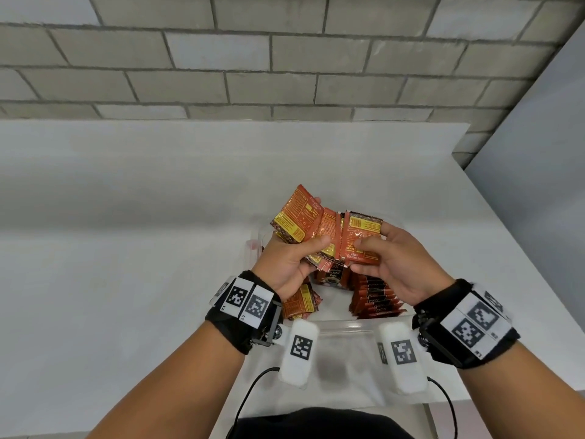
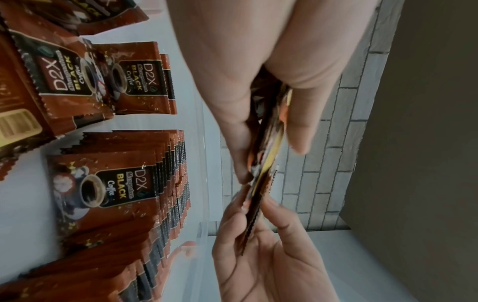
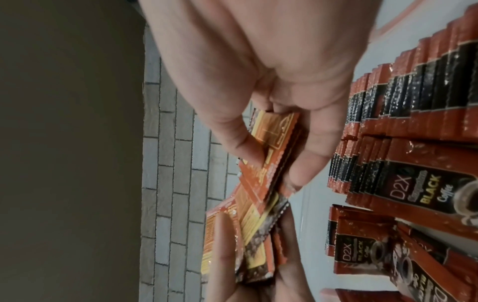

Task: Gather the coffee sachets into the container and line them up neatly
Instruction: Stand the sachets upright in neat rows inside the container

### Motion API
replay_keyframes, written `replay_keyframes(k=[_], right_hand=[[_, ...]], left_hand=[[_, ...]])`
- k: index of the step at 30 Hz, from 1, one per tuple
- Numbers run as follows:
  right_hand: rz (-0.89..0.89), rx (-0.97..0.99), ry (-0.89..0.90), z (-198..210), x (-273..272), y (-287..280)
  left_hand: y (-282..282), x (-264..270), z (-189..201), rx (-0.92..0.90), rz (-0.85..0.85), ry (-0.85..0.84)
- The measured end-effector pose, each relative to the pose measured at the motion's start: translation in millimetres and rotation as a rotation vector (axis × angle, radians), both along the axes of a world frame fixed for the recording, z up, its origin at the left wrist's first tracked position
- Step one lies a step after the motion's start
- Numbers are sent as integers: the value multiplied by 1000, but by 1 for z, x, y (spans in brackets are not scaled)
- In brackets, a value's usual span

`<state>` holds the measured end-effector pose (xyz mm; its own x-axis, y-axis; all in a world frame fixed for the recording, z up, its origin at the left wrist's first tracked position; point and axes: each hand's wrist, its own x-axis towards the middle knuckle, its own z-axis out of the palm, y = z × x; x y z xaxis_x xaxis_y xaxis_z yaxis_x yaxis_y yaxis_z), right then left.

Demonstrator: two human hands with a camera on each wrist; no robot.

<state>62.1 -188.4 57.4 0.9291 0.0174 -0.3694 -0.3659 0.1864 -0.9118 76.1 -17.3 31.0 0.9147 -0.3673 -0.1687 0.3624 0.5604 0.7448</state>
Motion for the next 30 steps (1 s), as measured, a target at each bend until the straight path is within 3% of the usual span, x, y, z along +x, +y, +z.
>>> replay_keyframes(k=[6, 12, 16, 20, 26, 30], right_hand=[[-67, 20, -11, 3, 2, -2], [-49, 106, -52, 11, 3, -10], [89, -79, -156, 22, 7, -11], [207, -317, -200, 25, 11, -6], [175, -319, -214, 19, 13, -7], [21, -183, -167, 14, 12, -6]], left_hand=[[3, 4, 5, -128, -21, 142], [3, 2, 3, 25, -132, 134], [2, -2, 3, 209, -262, 12], [1, -4, 1, 285, -267, -31], [4, -2, 4, 181, -195, 3], [5, 2, 1, 81, -123, 95]])
